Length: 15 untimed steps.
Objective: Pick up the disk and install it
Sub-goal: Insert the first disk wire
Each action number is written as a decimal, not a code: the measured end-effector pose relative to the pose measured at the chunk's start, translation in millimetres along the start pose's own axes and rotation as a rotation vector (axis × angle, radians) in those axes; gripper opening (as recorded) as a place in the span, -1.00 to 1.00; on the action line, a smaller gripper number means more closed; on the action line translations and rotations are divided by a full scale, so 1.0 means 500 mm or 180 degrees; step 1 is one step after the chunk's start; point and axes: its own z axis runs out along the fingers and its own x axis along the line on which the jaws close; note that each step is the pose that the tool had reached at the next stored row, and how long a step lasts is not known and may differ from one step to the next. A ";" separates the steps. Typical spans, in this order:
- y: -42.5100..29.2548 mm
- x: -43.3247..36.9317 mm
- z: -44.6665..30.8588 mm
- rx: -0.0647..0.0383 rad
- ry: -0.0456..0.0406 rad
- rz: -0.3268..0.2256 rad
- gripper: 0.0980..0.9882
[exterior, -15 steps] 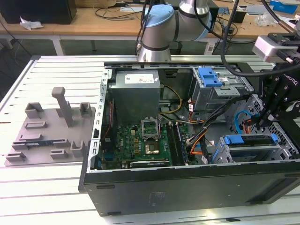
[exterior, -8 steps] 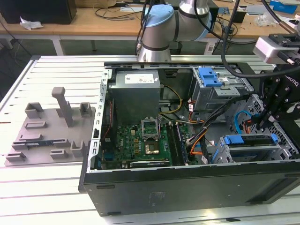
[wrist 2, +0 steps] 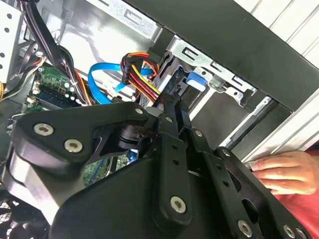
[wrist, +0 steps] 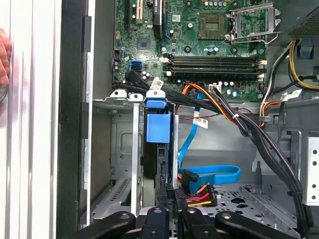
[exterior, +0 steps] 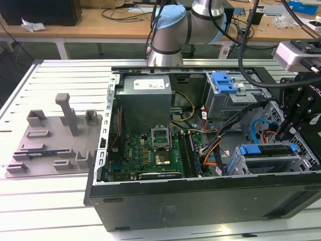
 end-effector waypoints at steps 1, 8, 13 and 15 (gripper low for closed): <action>0.000 0.001 0.000 0.0000 0.0000 0.0000 -0.84; 0.002 0.007 0.002 0.0000 -0.0007 0.0000 -0.84; 0.004 0.010 0.004 0.0000 -0.0015 -0.0001 -0.84; 0.004 0.014 0.004 0.0001 -0.0019 -0.0009 -0.84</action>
